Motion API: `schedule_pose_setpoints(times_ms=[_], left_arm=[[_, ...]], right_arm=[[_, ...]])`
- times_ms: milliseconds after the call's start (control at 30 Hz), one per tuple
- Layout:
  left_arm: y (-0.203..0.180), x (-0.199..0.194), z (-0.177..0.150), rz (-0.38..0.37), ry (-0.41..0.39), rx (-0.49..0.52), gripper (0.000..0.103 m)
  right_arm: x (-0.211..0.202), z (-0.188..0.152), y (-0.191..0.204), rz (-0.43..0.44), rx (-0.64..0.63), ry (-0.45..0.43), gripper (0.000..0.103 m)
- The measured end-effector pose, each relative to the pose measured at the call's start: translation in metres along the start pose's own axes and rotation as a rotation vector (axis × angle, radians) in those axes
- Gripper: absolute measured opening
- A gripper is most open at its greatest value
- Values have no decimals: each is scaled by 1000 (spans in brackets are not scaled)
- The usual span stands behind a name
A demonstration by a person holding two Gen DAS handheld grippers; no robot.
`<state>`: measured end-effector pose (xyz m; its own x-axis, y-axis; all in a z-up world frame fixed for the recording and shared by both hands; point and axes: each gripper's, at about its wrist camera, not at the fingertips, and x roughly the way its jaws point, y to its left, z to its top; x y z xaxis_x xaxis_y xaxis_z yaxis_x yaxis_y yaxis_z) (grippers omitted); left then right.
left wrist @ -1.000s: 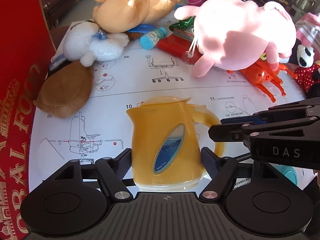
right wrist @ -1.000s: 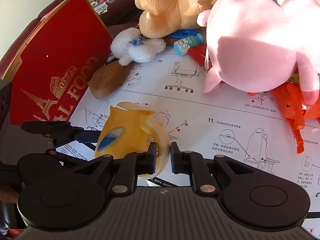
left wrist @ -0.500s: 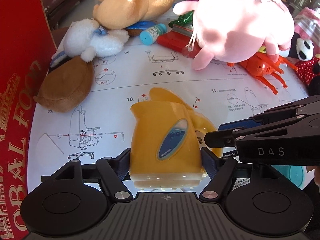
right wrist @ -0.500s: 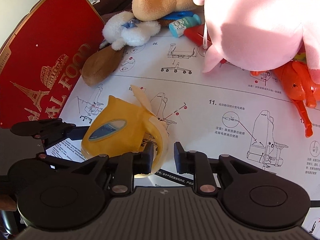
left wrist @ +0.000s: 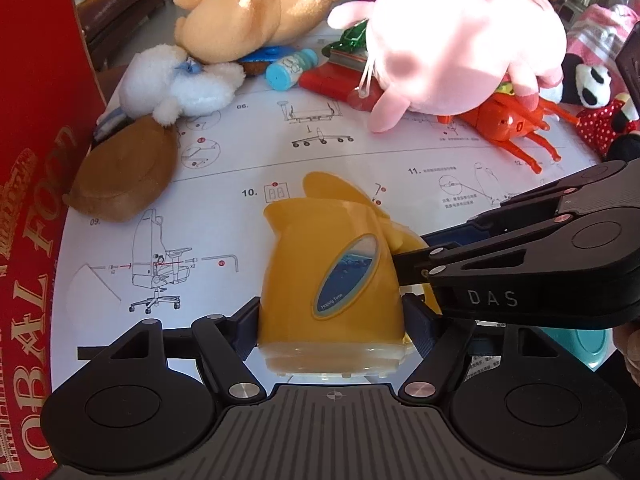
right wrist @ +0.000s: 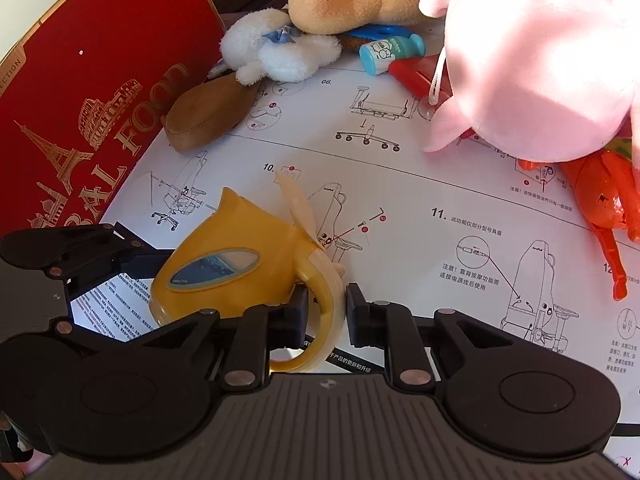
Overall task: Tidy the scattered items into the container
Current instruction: 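Lift the yellow kettle off the table with both grippers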
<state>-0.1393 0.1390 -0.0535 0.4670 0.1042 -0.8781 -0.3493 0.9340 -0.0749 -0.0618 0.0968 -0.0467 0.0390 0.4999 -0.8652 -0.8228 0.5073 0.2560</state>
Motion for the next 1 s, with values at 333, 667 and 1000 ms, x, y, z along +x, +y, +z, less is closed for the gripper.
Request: schedule_pose_setpoints(times_ms=[333,667,1000], left_arm=[[-5,0,0,29,18,15,75],[-13,-15,0,39,-29,18,75],[-22,-27,-1,55,-54,37,75]], right_arm=[[-16,-3,8,7,-12,-23,22],[-32,-8,12,-13,-32,-75,22],[-45,-14,14,-18,-26,-102,22]])
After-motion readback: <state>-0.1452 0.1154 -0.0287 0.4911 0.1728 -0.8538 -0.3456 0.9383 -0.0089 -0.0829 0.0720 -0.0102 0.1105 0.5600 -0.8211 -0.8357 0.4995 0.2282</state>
